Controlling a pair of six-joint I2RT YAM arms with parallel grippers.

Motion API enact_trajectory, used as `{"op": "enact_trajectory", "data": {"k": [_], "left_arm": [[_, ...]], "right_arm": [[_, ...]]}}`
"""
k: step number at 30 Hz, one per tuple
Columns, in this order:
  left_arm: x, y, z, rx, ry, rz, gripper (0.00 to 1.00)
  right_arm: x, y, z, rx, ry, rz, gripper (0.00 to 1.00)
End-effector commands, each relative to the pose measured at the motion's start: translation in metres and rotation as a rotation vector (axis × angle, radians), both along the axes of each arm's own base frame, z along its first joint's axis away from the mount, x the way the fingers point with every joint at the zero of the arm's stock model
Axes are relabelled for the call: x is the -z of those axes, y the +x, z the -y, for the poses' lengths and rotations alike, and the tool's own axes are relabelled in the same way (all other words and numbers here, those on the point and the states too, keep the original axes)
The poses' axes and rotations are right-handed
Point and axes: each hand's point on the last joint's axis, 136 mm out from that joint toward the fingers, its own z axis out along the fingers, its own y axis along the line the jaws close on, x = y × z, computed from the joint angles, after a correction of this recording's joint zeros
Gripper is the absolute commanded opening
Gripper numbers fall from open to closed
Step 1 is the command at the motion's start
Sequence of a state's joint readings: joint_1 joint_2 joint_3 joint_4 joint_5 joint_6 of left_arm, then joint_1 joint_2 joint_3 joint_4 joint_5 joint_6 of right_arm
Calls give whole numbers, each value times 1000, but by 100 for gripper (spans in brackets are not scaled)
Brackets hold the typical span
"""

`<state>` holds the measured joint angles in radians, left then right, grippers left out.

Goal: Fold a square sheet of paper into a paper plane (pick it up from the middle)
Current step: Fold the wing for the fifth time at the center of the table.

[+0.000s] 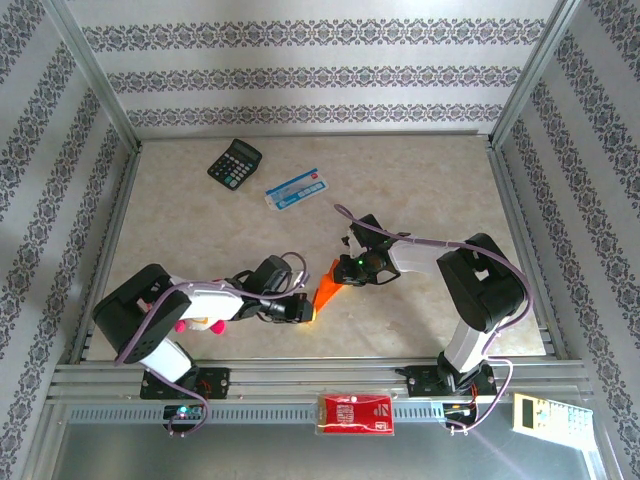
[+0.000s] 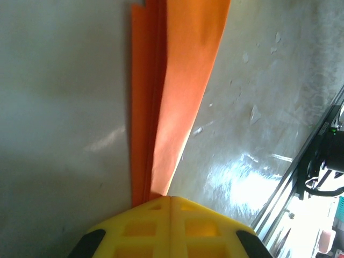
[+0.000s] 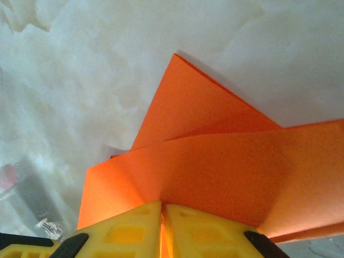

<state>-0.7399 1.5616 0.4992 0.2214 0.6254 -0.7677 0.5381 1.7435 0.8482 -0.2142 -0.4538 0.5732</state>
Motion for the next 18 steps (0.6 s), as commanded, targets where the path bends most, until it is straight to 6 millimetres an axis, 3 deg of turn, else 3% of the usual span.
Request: {"op": "enact_trajectory", "data": {"k": [1, 8, 18], "left_arm": [[14, -29, -18, 4, 37, -151, 0], [-27, 0, 14, 1, -112, -76, 0], [-17, 23, 21, 6, -35, -41, 0]], "right_arm": [[57, -29, 59, 68, -278, -128, 16], [56, -29, 59, 69, -277, -124, 16], [55, -27, 58, 70, -269, -123, 16]]}}
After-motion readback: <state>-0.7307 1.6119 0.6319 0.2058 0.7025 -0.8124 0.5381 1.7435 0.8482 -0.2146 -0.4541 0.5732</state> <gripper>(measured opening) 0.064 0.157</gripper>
